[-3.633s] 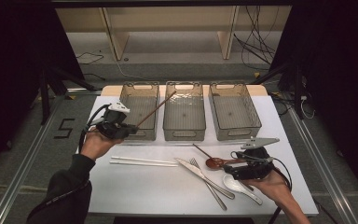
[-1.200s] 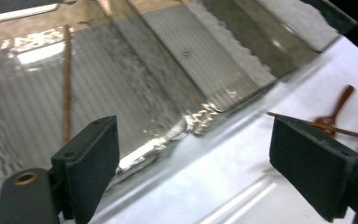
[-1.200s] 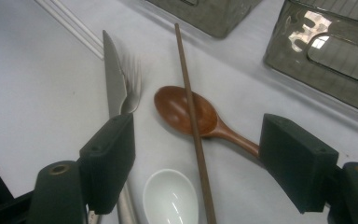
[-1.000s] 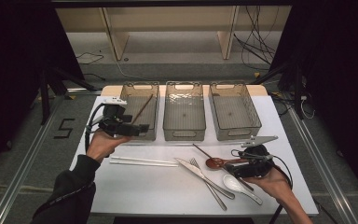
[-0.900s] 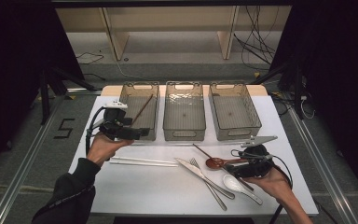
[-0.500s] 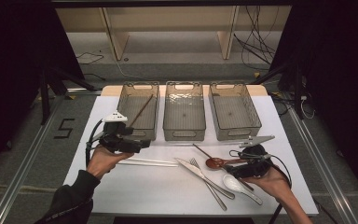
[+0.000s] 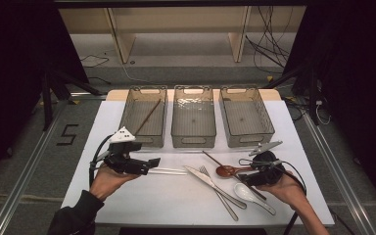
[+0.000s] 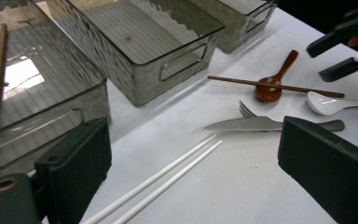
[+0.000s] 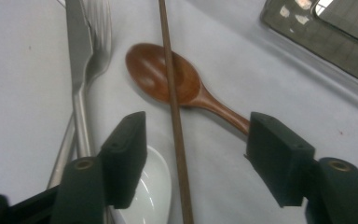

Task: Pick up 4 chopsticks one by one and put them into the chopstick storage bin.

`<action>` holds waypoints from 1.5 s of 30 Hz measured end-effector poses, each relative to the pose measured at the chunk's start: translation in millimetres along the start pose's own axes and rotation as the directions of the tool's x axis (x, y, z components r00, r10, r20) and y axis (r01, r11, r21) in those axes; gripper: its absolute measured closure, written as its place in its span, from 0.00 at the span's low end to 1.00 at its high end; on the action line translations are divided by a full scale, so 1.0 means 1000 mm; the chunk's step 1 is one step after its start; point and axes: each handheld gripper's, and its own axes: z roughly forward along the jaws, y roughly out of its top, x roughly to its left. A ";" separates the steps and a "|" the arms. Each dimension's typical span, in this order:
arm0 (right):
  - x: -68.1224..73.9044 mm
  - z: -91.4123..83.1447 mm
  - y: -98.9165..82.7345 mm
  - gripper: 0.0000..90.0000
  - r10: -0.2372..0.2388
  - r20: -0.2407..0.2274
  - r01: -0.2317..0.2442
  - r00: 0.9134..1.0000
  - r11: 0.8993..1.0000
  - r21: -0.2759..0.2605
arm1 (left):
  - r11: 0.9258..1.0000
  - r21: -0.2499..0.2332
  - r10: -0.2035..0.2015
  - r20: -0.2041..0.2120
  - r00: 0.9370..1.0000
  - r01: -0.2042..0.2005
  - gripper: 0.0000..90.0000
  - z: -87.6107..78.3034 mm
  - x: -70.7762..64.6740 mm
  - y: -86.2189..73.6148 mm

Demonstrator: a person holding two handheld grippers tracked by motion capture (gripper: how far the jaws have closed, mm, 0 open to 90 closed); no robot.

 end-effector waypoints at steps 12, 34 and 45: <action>-0.003 0.014 0.002 0.65 -0.058 -0.033 0.061 0.998 0.993 0.102 | 0.999 0.031 0.031 0.010 0.999 -0.031 0.10 0.000 -0.011 -0.007; -0.003 0.029 0.007 0.82 -0.116 -0.068 0.125 0.991 0.981 0.150 | 0.999 0.023 0.039 -0.005 0.999 -0.039 0.10 -0.001 -0.011 -0.010; -0.002 0.037 0.008 0.89 -0.136 -0.064 0.146 0.989 0.969 0.198 | 0.999 0.026 0.043 -0.013 0.999 -0.043 0.10 0.000 -0.010 -0.010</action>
